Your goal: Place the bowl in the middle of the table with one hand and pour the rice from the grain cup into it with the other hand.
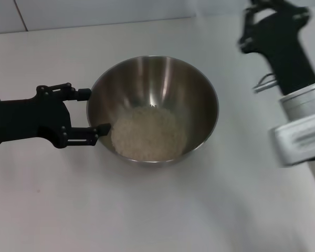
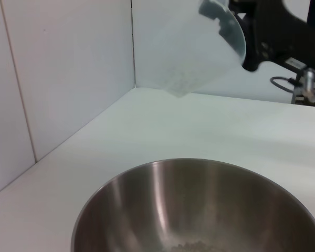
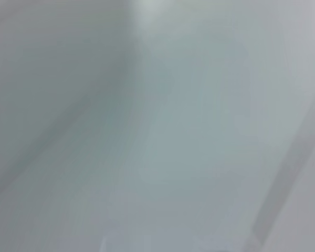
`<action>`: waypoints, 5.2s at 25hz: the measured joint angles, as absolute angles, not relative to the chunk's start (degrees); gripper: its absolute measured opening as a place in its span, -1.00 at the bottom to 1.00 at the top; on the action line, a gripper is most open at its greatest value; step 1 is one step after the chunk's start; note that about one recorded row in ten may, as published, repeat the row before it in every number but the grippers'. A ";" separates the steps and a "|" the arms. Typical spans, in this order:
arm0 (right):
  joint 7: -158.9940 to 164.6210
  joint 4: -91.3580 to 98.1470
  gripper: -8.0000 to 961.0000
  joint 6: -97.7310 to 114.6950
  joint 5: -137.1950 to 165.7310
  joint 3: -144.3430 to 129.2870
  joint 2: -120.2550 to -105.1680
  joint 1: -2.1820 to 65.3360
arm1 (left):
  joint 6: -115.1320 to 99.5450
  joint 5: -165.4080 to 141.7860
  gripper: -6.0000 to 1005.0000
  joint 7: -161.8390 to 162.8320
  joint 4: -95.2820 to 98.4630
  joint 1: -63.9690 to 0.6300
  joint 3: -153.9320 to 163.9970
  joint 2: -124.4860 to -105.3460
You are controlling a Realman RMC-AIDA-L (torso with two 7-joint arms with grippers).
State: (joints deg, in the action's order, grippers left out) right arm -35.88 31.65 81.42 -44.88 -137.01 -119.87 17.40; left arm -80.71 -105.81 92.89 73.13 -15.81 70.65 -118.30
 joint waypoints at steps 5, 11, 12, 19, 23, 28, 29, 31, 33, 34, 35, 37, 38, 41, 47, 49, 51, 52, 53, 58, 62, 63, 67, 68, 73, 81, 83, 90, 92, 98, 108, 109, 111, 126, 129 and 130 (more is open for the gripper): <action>-13.00 24.29 -0.78 77.04 -48.30 -130.30 -119.48 18.52 | -80.63 -105.81 0.72 92.87 73.11 -16.10 70.65 -118.29; 2.05 12.95 -0.77 61.91 -47.60 -128.84 -118.87 25.70 | -80.56 -105.80 0.72 92.43 72.65 -16.12 70.65 -118.36; 2.05 12.95 -0.77 61.91 -47.60 -128.84 -118.87 25.70 | -80.56 -105.80 0.72 92.43 72.65 -16.12 70.65 -118.36; 5.23 11.27 -0.75 50.84 -41.54 -129.68 -118.77 29.67 | -80.50 -105.80 0.72 92.38 72.60 -16.18 70.65 -118.38; 5.39 10.74 -0.74 47.35 -38.72 -129.66 -119.02 31.04 | -80.50 -105.80 0.72 92.29 72.52 -16.17 70.65 -118.39; 5.41 10.95 -0.73 43.40 -38.43 -129.57 -119.19 31.45 | -80.50 -105.81 0.72 92.21 72.06 -16.18 70.65 -118.39; 5.41 10.95 -0.73 43.40 -38.43 -129.57 -119.19 31.45 | -80.50 -105.81 0.72 92.19 71.93 -16.24 70.66 -118.39; 5.14 11.68 -0.72 43.27 -38.19 -129.72 -119.36 30.48 | -80.50 -105.81 0.72 92.19 71.83 -16.32 70.65 -118.39; 5.13 12.05 -0.72 43.23 -38.07 -129.74 -119.38 30.10 | -80.50 -105.81 0.72 92.19 71.81 -16.40 70.65 -118.38; 5.13 12.64 -0.72 43.19 -38.01 -129.82 -119.39 29.48 | -80.51 -105.81 0.72 92.19 71.81 -16.48 70.65 -118.39; 5.12 13.33 -0.72 43.17 -38.00 -129.89 -119.39 28.80 | -80.50 -105.81 0.72 92.19 71.80 -16.57 70.65 -118.39; 5.11 14.47 -0.71 43.25 -37.99 -129.85 -119.39 27.50 | -80.50 -105.81 0.72 92.19 71.81 -16.62 70.67 -118.38; 5.11 15.09 -0.71 43.42 -37.98 -129.74 -119.39 26.69 | -80.50 -105.81 0.72 92.19 71.80 -16.72 70.71 -118.39; 5.11 17.15 -0.54 44.39 -37.97 -129.01 -119.33 23.56 | -80.51 -105.81 0.72 92.18 71.81 -16.75 70.74 -118.38; 7.38 18.42 0.24 51.95 -37.97 -125.58 -119.17 16.96 | -80.75 -105.81 0.72 92.24 71.81 -16.85 70.74 -118.38; 10.89 17.49 0.35 58.49 -37.45 -124.39 -119.08 14.96 | -80.75 -105.81 0.72 92.24 71.81 -16.85 70.74 -118.38; 17.88 14.65 0.46 67.55 -34.51 -122.31 -118.38 13.80 | -80.80 -105.81 0.72 92.28 71.79 -16.74 70.74 -118.38; 21.86 13.21 0.52 71.21 -32.29 -121.17 -117.68 13.89 | -80.79 -105.81 0.72 92.28 71.78 -16.73 70.74 -118.38; 25.94 11.72 0.57 74.71 -29.99 -120.09 -116.96 14.09 | -80.78 -105.81 0.72 92.28 71.77 -16.70 70.74 -118.38; 43.54 6.88 0.73 88.36 -13.22 -117.52 -109.50 19.68 | -80.72 -105.81 0.72 92.28 71.72 -16.64 70.73 -118.34; 52.21 6.90 0.73 91.53 4.28 -117.44 -102.99 27.16 | -80.68 -105.81 0.72 92.28 71.28 -16.84 70.74 -118.32; 53.17 6.97 0.73 91.91 8.16 -117.31 -101.91 28.83 | -80.67 -105.81 0.72 92.28 71.18 -16.91 70.74 -118.31; 56.32 7.10 0.73 92.48 21.48 -117.14 -99.44 35.34 | -80.69 -105.81 0.72 92.29 70.94 -17.20 71.23 -118.31; 57.31 7.11 0.73 92.18 24.27 -117.13 -99.10 36.68 | -80.69 -105.81 0.72 92.34 70.91 -17.27 71.30 -118.29; 60.42 7.10 0.73 91.17 30.70 -117.12 -97.91 41.13 | -80.92 -105.81 0.72 92.78 71.14 -17.40 71.36 -118.22; 65.47 7.70 0.73 88.55 38.00 -116.89 -95.38 45.23 | -81.09 -107.31 0.72 93.29 71.40 -17.51 71.55 -118.24; 67.53 8.33 0.73 87.53 41.18 -116.88 -95.00 46.39 | -81.12 -107.38 0.72 93.41 71.42 -17.53 71.70 -118.24; 72.99 15.03 0.73 84.67 49.70 -112.70 -93.50 46.74 | -81.13 -107.48 0.72 93.66 71.63 -17.76 71.96 -118.19; 75.29 19.32 0.73 83.49 56.26 -106.80 -93.39 44.87 | -81.13 -107.49 0.72 93.67 71.64 -17.82 71.98 -118.19; 89.68 49.43 0.73 80.22 92.86 -79.00 -100.78 31.45 | -81.12 -107.50 0.72 93.67 71.63 -17.88 71.97 -118.26; 94.94 64.17 0.73 86.20 128.05 -57.68 -116.24 31.37 | -81.12 -107.48 0.72 93.59 71.11 -19.32 72.09 -118.30; 94.92 63.60 0.73 86.60 127.67 -57.28 -116.19 31.61 | -81.12 -107.48 0.72 93.59 71.11 -19.44 72.11 -118.29; 94.92 63.54 0.73 86.89 127.17 -57.03 -116.13 31.72 | -81.12 -107.48 0.72 93.59 71.11 -19.50 72.12 -118.29; 95.23 66.63 0.73 89.06 125.37 -55.99 -116.18 31.45 | -81.12 -107.48 0.72 93.56 71.02 -19.52 72.50 -118.38; 95.38 67.25 0.73 89.14 125.37 -55.97 -116.17 31.51 | -81.12 -107.48 0.72 93.62 71.17 -19.51 72.50 -118.39; 95.48 67.37 0.73 89.15 125.37 -55.96 -116.18 31.52 | -81.12 -107.48 0.72 93.62 71.20 -19.51 72.50 -118.38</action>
State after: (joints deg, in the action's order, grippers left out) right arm 95.48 67.37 89.15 125.37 -55.97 -116.18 31.52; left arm -81.12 -107.48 93.62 71.20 -19.51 72.50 -118.38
